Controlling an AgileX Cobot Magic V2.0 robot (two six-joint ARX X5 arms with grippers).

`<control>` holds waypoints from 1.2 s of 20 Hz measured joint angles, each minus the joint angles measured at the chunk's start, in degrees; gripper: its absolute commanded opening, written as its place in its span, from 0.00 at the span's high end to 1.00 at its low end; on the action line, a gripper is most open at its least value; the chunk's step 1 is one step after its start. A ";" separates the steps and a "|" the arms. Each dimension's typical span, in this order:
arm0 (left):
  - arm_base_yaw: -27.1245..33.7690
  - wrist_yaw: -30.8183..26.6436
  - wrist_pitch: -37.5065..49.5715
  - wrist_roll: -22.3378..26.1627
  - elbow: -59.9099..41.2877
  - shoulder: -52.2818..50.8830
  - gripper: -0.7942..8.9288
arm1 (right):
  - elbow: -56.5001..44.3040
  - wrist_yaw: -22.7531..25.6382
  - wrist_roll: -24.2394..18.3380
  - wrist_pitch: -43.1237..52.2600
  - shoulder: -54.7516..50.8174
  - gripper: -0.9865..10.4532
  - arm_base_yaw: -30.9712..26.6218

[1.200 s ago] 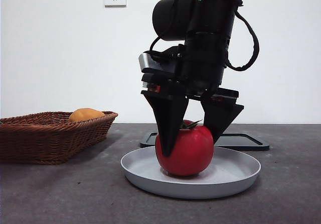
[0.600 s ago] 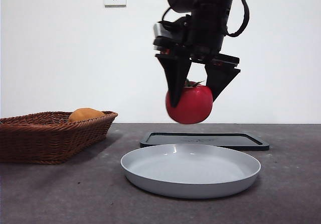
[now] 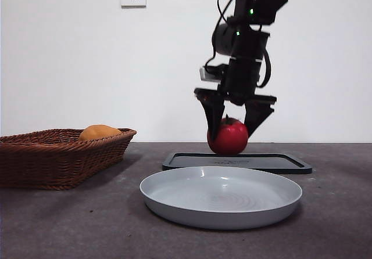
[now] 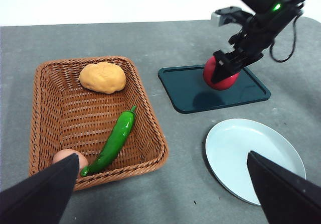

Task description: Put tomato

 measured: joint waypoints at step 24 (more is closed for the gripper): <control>0.00 0.00 0.02 0.00 0.00 0.00 0.11 | 22.69 -0.02 -1.18 -18.58 1.40 0.32 -1.38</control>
